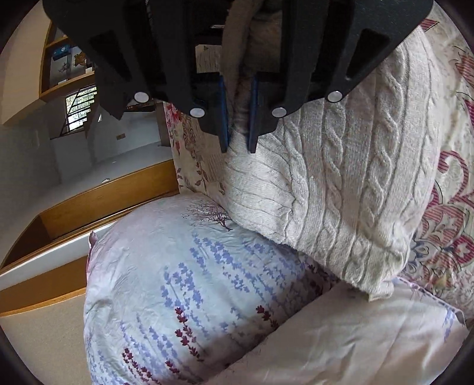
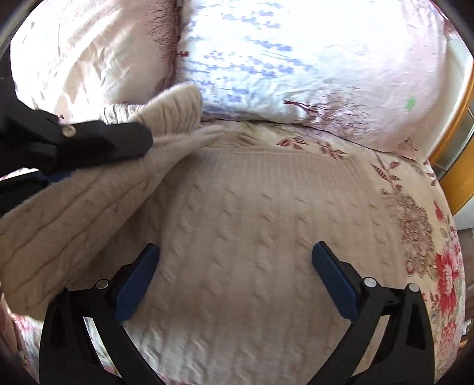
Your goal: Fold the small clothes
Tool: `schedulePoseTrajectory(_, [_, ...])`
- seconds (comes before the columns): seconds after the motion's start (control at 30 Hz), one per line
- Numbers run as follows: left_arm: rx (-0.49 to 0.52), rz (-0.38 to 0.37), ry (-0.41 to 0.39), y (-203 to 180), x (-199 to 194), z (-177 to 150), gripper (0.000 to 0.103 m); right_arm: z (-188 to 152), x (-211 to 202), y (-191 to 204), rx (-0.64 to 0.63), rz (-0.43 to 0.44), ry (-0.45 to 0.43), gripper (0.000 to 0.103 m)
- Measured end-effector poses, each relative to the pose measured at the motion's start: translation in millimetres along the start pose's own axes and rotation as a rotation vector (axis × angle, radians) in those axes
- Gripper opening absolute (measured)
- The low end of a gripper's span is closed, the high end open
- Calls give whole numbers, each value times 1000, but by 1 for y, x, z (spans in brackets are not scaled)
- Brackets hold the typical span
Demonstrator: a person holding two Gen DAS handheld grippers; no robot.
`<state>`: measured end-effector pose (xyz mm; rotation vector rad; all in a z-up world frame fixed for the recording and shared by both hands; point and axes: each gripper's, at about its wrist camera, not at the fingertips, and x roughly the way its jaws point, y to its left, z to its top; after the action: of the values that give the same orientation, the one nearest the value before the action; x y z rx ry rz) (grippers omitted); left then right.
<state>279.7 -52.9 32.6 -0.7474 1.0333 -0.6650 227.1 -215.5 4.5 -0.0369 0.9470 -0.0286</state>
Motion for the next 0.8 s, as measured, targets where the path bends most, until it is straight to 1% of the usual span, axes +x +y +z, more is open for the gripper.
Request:
schedulePoseTrajectory(0.1, [-49, -2, 18, 14, 7, -2, 12, -5, -5, -21, 78, 65, 10, 102])
schedulePoseTrajectory(0.17, [-78, -28, 31, 20, 8, -3, 13, -7, -9, -31, 109, 72, 8, 102])
schedulePoseTrajectory(0.2, [-81, -56, 34, 19, 5, -3, 17, -7, -13, -37, 125, 58, 1, 102])
schedulePoseTrajectory(0.23, [-80, -105, 36, 18, 0, -3, 22, -11, -18, -41, 152, 50, -16, 102])
schedulePoseTrajectory(0.27, [-78, -162, 34, 16, -8, -4, 36, -11, -24, -50, 184, 66, -39, 102])
schedulePoseTrajectory(0.3, [-73, -209, 23, 15, -19, -5, 49, -11, -30, -61, 224, 102, -63, 102])
schedulePoseTrajectory(0.33, [-53, -235, -2, 13, -32, -6, 54, -10, -36, -73, 275, 161, -90, 102])
schedulePoseTrajectory(0.37, [-16, -230, -36, 10, -47, -8, 63, -10, -40, -84, 327, 240, -111, 102])
schedulePoseTrajectory(0.4, [38, -188, -81, 7, -63, -11, 69, -8, -41, -93, 377, 337, -120, 101])
schedulePoseTrajectory(0.43, [100, -121, -137, 3, -78, -15, 72, -4, -39, -101, 424, 448, -116, 98])
schedulePoseTrajectory(0.47, [159, -39, -200, 1, -91, -19, 78, -2, -35, -104, 465, 551, -97, 90])
schedulePoseTrajectory(0.5, [214, 41, -268, 1, -103, -24, 86, 1, -27, -105, 506, 645, -60, 85])
schedulePoseTrajectory(0.53, [250, 105, -322, 2, -111, -25, 89, 6, -17, -106, 538, 719, -19, 82])
schedulePoseTrajectory(0.57, [268, 150, -357, 7, -118, -27, 91, 8, -8, -101, 566, 766, 24, 72])
schedulePoseTrajectory(0.6, [273, 176, -375, 13, -122, -28, 91, 9, -2, -93, 584, 787, 61, 66])
schedulePoseTrajectory(0.67, [254, 202, -383, 27, -129, -23, 91, 12, 8, -76, 593, 780, 115, 61])
schedulePoseTrajectory(0.7, [239, 212, -378, 33, -129, -20, 91, 14, 12, -68, 593, 776, 132, 61])
schedulePoseTrajectory(0.8, [205, 228, -351, 46, -127, -13, 91, 20, 26, -54, 607, 812, 161, 61])
